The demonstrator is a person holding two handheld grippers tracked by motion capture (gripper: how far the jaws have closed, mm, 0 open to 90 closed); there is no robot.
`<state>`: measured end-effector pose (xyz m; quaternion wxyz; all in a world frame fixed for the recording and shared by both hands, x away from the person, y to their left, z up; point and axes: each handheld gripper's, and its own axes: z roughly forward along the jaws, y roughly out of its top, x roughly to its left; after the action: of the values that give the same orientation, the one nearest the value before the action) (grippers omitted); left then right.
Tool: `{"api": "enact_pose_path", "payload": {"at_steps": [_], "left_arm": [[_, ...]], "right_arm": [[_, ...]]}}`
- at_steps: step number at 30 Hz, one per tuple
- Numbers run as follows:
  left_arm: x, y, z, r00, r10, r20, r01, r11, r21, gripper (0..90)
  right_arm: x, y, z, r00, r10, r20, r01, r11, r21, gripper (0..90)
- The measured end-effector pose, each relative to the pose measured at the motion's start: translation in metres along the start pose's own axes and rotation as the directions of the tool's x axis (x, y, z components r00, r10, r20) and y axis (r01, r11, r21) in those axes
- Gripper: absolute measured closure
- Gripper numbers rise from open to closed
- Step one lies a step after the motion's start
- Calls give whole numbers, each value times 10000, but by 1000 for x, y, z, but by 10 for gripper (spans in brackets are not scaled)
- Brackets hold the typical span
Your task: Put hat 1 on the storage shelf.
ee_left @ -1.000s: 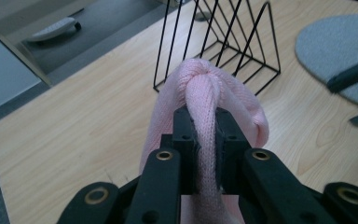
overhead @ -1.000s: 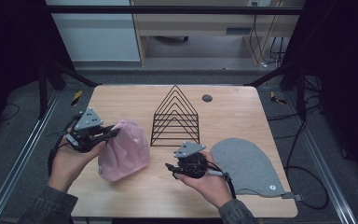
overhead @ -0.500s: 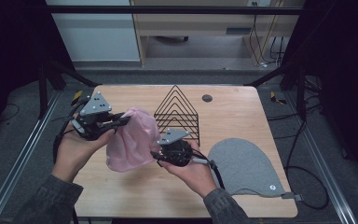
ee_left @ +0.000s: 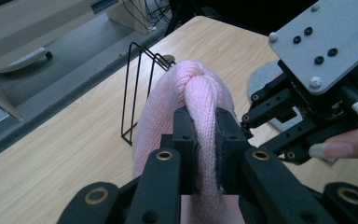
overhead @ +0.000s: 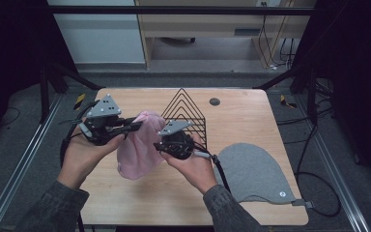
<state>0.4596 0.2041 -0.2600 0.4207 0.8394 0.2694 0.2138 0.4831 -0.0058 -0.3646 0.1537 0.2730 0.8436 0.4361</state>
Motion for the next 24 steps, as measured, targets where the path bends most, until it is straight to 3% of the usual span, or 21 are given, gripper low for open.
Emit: {"api": "enact_pose_path", "payload": {"at_steps": [2,8,12,17,23,24], "left_arm": [[3,-1,0,9999,9,-116,-8,10000,89,808],[13,-1,4,9993,98,-351,-92,9998,179,797],[25,5,8,9987,100,-491,-104,9999,-76,788],[33,22,8,9986,-2,-536,-20,9992,-403,786],[42,46,11,9971,-37,-764,-15,9978,-668,787],[44,50,12,9972,-81,-742,27,9973,-739,788]], "right_arm": [[-1,1,-1,9999,-36,-142,37,10000,26,838],[-5,4,-13,9980,-27,-637,36,9999,145,854],[-12,16,-37,9945,-415,-960,436,9988,200,857],[-21,33,-55,9942,-537,-932,541,9985,20,859],[-45,58,-69,9966,-716,-407,718,9974,39,859],[-55,64,-73,9967,-735,-330,737,9973,41,859]]}}
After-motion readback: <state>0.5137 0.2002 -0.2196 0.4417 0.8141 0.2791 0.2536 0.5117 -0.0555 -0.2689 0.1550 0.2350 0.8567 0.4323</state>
